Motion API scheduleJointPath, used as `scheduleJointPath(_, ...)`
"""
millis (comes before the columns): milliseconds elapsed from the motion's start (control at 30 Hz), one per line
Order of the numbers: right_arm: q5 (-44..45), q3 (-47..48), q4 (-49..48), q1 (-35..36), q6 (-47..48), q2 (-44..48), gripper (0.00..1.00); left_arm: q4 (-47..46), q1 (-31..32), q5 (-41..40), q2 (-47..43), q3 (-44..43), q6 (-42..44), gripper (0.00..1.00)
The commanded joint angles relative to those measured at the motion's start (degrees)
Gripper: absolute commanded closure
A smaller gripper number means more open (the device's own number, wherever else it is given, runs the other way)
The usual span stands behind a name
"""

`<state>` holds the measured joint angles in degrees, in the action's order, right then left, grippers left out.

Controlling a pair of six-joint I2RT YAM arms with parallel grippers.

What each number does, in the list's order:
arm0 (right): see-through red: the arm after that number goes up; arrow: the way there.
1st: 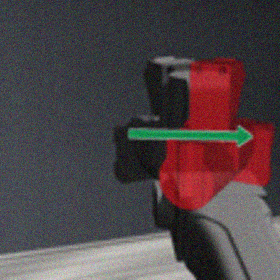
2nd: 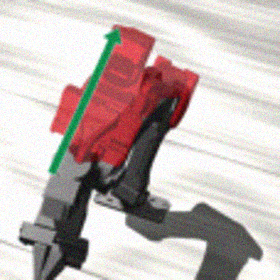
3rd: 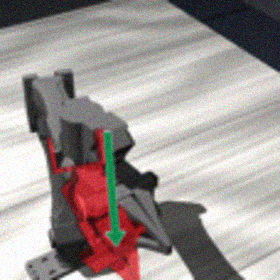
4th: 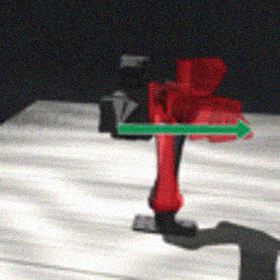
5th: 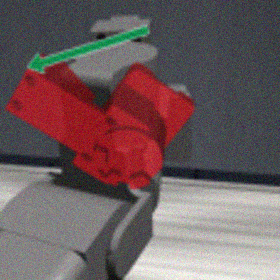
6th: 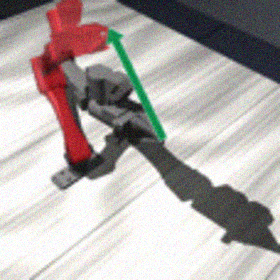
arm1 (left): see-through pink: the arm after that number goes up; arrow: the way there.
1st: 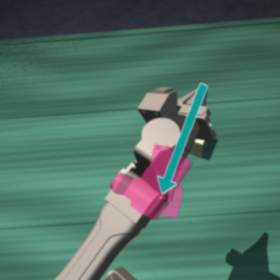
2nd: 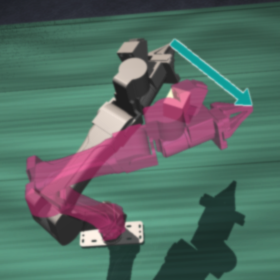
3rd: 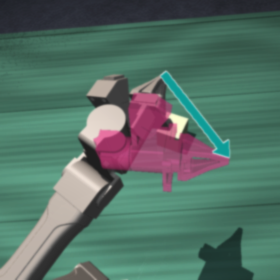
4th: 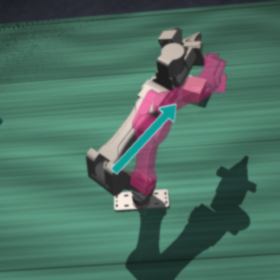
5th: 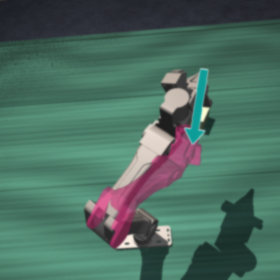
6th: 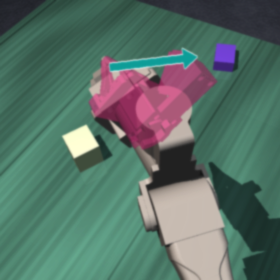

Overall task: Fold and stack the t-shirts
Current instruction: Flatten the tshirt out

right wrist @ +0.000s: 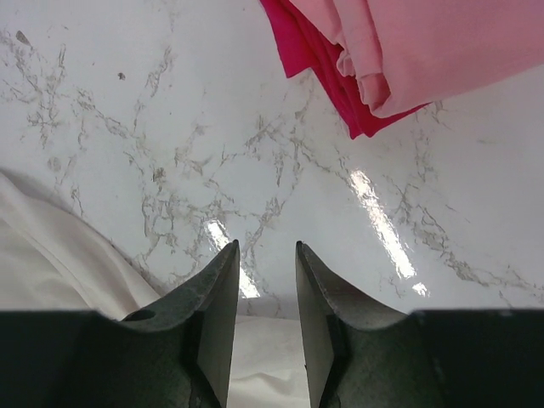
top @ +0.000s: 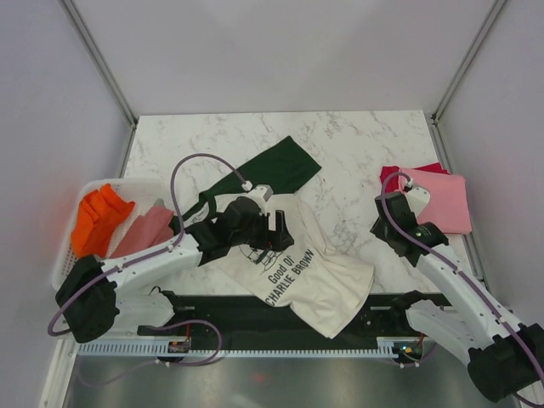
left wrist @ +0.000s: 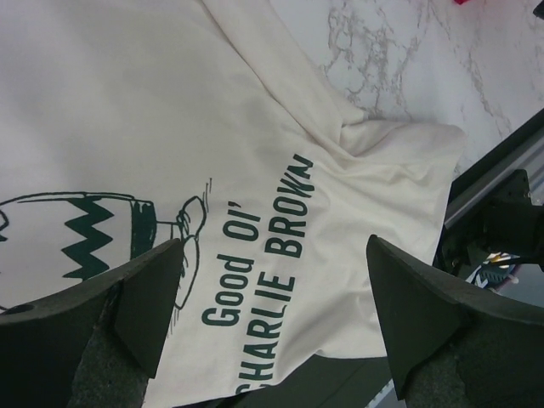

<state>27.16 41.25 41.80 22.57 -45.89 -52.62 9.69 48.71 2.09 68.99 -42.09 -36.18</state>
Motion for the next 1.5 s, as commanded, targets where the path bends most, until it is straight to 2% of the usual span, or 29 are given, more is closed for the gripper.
scheduleJointPath(0,-4.0,-1.5,-2.1,-2.3,2.3,2.8,0.59,-1.2,2.2,-0.2,1.8,-3.3,-4.1,0.05)
scheduleJointPath(133,-4.0,-3.0,-2.7,-3.1,1.9,4.1,0.58,-0.7,4.7,-0.7,2.9,-4.9,-8.8,0.08)
scheduleJointPath(300,-1.1,-3.7,-3.0,-3.1,0.2,7.0,0.57,0.2,6.7,-1.9,6.0,-7.7,-18.6,0.13)
scheduleJointPath(433,0.9,-3.9,-2.9,-3.1,-1.0,9.5,0.57,0.8,11.8,-6.6,11.9,-11.7,-24.8,0.13)
scheduleJointPath(567,1.8,-4.0,-2.8,-3.1,-1.1,11.4,0.57,3.4,13.2,-9.5,18.2,-15.7,-36.3,0.13)
scheduleJointPath(633,2.0,-4.1,-2.6,-3.1,-1.1,12.4,0.57,5.7,13.3,-9.5,20.8,-19.0,-39.0,0.14)
scheduleJointPath(833,2.4,-4.2,-2.2,-3.1,-1.6,14.8,0.57,7.5,14.0,-8.0,32.0,-28.6,-40.5,0.19)
scheduleJointPath(867,2.5,-4.1,-2.1,-3.1,-1.7,15.1,0.57,7.8,14.1,-7.4,33.0,-30.4,-40.5,0.23)
scheduleJointPath(1033,2.5,-2.8,-1.1,-3.1,-2.1,15.2,0.57,8.1,14.7,-7.2,37.7,-31.1,-44.0,0.24)
scheduleJointPath(1300,3.2,-2.2,-0.2,-3.1,-1.6,16.0,0.55,8.1,16.1,-5.1,42.9,-33.0,-45.0,0.25)
scheduleJointPath(1400,3.2,-2.3,-0.2,-3.1,-1.4,16.2,0.55,6.1,16.2,-4.6,44.4,-32.9,-44.9,0.58)
scheduleJointPath(1433,3.2,-2.4,-0.2,-3.1,-1.2,16.2,0.55,4.7,16.1,-3.9,44.7,-31.8,-44.8,0.84)
scheduleJointPath(1467,3.1,-2.4,-0.2,-3.1,-1.2,16.1,0.55,0.8,15.9,-3.3,45.0,-31.1,-44.5,0.94)
